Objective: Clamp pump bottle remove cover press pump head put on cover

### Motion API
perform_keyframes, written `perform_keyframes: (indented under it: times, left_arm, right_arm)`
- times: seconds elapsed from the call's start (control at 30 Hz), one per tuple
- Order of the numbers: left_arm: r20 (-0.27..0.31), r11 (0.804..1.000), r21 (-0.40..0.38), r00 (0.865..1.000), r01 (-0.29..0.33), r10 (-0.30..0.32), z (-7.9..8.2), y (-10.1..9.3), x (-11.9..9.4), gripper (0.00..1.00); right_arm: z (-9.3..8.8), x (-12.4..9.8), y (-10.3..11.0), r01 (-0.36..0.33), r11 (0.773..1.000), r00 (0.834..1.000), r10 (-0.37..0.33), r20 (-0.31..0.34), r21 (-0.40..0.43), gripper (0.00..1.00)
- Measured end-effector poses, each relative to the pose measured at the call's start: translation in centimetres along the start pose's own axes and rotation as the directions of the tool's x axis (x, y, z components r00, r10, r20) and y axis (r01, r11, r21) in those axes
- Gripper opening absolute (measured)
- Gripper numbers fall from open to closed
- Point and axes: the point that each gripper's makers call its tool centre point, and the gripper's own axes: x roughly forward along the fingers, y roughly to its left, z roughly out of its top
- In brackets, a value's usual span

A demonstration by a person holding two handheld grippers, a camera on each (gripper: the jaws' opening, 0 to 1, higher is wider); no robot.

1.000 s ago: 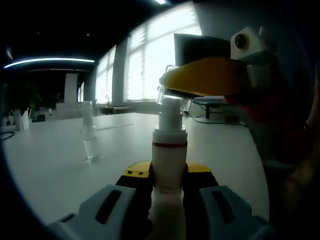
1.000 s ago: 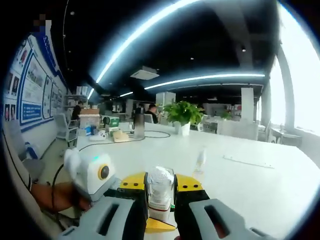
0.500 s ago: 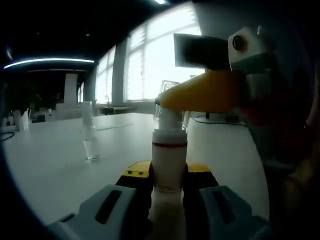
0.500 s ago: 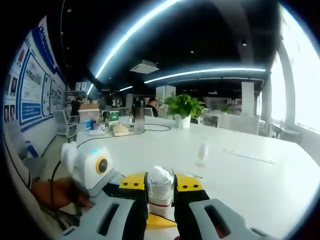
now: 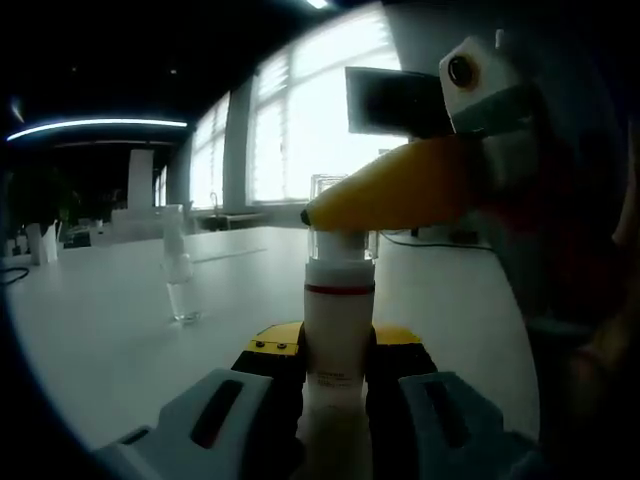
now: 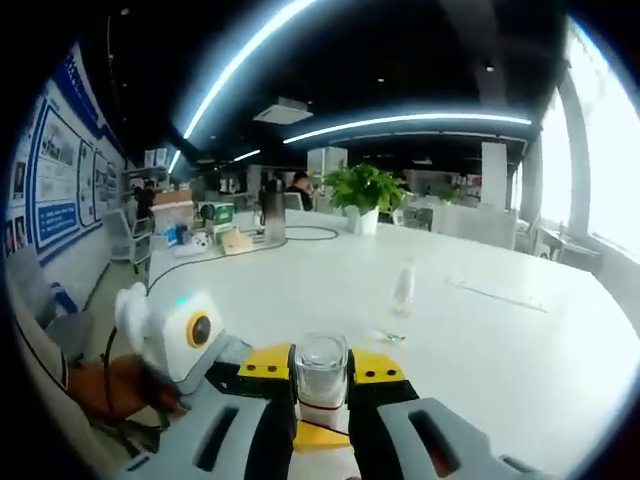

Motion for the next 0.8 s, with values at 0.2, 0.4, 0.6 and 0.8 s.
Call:
perform_keyframes:
  times: [0.2, 0.4, 0.6, 0.8]
  left_arm:
    - [-0.002, 1.0, -0.013, 1.0, -0.005, 0.005, -0.05, 0.05, -0.03, 0.14]
    - [-0.004, 1.0, -0.024, 1.0, -0.009, 0.009, -0.09, 0.15, -0.07, 0.14]
    - [-0.004, 1.0, -0.028, 1.0, -0.011, 0.011, -0.11, 0.33, -0.03, 0.14]
    - [-0.004, 1.0, -0.028, 1.0, -0.013, 0.012, -0.07, 0.34, 0.0, 0.14]
  right_arm:
    - [-0.37, 0.17, -0.04, 0.032, 0.998, 0.999, -0.032, 0.013, 0.045, 0.15]
    - [-0.39, 0.22, 0.0, 0.064, 0.998, 0.997, -0.063, 0.034, -0.014, 0.14]
    - [-0.56, 0.27, 0.0, 0.063, 0.997, 0.997, -0.06, 0.045, -0.05, 0.25]
    - [0.39, -0.14, 0.05, 0.068, 0.998, 0.993, -0.066, 0.093, -0.017, 0.15]
